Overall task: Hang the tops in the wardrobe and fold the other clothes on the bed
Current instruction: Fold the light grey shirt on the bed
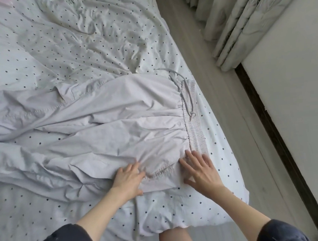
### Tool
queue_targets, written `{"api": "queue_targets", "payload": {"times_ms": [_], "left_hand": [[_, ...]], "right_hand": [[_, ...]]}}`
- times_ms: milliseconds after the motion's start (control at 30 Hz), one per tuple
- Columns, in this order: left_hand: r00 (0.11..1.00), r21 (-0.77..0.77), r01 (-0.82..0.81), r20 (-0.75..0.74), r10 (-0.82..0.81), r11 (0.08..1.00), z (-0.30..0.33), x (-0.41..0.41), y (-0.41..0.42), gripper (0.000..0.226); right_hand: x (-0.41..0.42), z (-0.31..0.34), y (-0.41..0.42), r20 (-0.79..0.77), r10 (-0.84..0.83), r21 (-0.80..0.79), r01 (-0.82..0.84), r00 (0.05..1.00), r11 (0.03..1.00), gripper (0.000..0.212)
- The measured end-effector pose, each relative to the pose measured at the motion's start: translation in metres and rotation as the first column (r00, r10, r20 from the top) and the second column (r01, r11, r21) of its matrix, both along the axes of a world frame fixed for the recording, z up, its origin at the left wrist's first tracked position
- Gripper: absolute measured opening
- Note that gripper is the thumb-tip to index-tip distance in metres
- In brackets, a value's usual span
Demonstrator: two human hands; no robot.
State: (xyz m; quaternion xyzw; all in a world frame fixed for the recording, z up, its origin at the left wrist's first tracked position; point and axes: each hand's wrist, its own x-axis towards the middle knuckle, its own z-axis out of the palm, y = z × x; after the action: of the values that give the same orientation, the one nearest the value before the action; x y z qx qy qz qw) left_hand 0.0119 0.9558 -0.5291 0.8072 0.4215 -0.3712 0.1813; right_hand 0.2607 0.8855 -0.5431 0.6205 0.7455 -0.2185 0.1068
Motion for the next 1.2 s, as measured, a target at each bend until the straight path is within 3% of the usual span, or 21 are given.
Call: {"api": "queue_targets", "payload": {"times_ms": [100,200,367,433,533,600,700,833,1000,1200], "left_hand": [[0.999,0.047,-0.025,0.025,0.024,0.999,-0.006,-0.005,-0.015,0.040],[0.995,0.062,-0.072,0.078,0.067,0.995,-0.010,-0.008,-0.024,0.035],[0.948,0.042,-0.123,0.302,0.105,0.992,-0.009,-0.009,-0.052,0.019],[0.920,-0.061,-0.121,0.368,0.135,0.991,-0.011,-0.008,-0.066,0.016],[0.914,-0.177,-0.112,0.367,0.171,0.978,-0.013,-0.011,-0.078,0.024],[0.901,-0.122,-0.129,0.400,0.168,0.984,-0.012,-0.021,-0.076,0.032],[0.848,0.103,-0.190,0.519,0.110,0.976,0.010,-0.057,-0.066,0.038],[0.862,0.433,-0.203,0.505,-0.049,0.878,0.035,-0.128,-0.052,0.050],[0.929,0.505,-0.297,0.349,0.123,0.810,0.047,-0.238,-0.028,0.077],[0.930,0.550,-0.341,0.313,0.190,0.763,0.049,-0.369,0.027,0.069]], "right_hand": [[0.000,-0.001,-0.002,0.028,-0.015,0.127,0.012,1.000,0.992,0.061],[-0.004,-0.003,-0.001,0.037,-0.039,0.227,0.030,0.999,0.974,0.043],[0.012,0.002,-0.024,0.062,-0.032,0.295,0.012,0.998,0.955,0.021],[0.017,0.003,-0.040,0.101,-0.057,0.251,0.030,0.993,0.967,0.024],[0.001,0.001,-0.049,0.170,-0.131,0.010,0.131,0.977,0.991,0.046],[-0.010,0.001,-0.044,0.202,-0.189,-0.066,0.206,0.961,0.976,0.049],[-0.043,0.005,-0.037,0.218,-0.279,-0.032,0.292,0.935,0.956,0.043],[-0.108,0.015,-0.030,0.061,-0.272,0.062,0.269,0.960,0.961,0.042],[-0.221,0.027,-0.011,-0.183,-0.136,0.137,0.162,0.974,0.977,0.037],[-0.374,0.046,0.039,-0.212,-0.024,0.315,0.091,0.977,0.945,0.039]]}}
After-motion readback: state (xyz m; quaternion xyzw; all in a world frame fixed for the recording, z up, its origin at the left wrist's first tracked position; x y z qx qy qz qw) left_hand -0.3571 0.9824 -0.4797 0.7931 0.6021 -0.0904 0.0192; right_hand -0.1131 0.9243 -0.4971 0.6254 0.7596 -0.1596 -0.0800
